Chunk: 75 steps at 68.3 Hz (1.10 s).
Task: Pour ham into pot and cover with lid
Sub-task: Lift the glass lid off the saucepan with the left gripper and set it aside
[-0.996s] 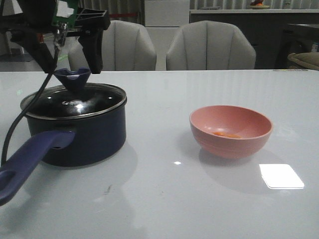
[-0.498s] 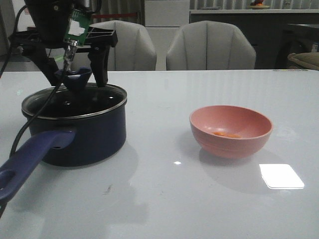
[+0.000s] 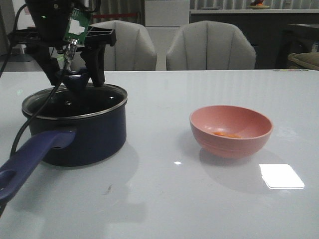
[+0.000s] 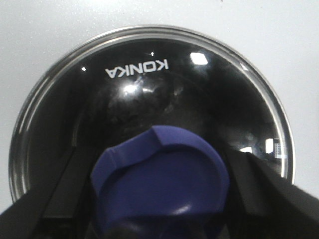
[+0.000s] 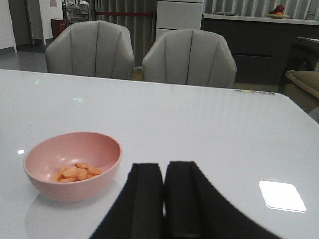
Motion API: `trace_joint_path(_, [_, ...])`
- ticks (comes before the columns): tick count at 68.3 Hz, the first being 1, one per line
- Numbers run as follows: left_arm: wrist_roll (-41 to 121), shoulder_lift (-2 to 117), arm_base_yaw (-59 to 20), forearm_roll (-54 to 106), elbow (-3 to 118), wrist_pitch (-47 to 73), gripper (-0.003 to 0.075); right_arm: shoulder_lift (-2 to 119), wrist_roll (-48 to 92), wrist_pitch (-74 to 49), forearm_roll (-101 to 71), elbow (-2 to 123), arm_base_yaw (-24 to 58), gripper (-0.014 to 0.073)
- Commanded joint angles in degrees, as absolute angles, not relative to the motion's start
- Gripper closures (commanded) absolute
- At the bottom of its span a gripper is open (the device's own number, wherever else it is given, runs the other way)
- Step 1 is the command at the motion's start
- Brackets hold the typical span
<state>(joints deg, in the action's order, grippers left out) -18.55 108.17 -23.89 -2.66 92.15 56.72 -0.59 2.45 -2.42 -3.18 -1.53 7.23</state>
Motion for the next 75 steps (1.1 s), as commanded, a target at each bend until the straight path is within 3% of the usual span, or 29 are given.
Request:
trace_joint_path(1, [-19.09,103.30,-24.20,-2.97,94.08,55.20,0.0393,-1.72,2.53,2.55,-2.53,-1.24,6.93,0.0432])
trace_joint_path(16, [-17.11,98.78,-23.55,-8.33,94.13,58.51,0.0393,-1.72,2.53,2.55,-2.53,-1.24,6.93,0.0432])
trace_joint_path(34, [-11.25,93.00,-14.27,-7.83,91.33,61.08,0.0393,-1.72,2.53,2.55,-2.53,-1.24,6.93,0.0432])
trace_joint_path(54, [-0.40,89.21,3.15,4.35,77.89,51.77,0.0393,-1.72,2.53,2.55,-2.53,-1.24,6.93,0.0432])
trace_joint_path(75, [-0.40,91.50,7.67,4.52,64.72,37.41,0.0393,-1.72,2.53,2.55,-2.53,-1.24,6.93,0.0432])
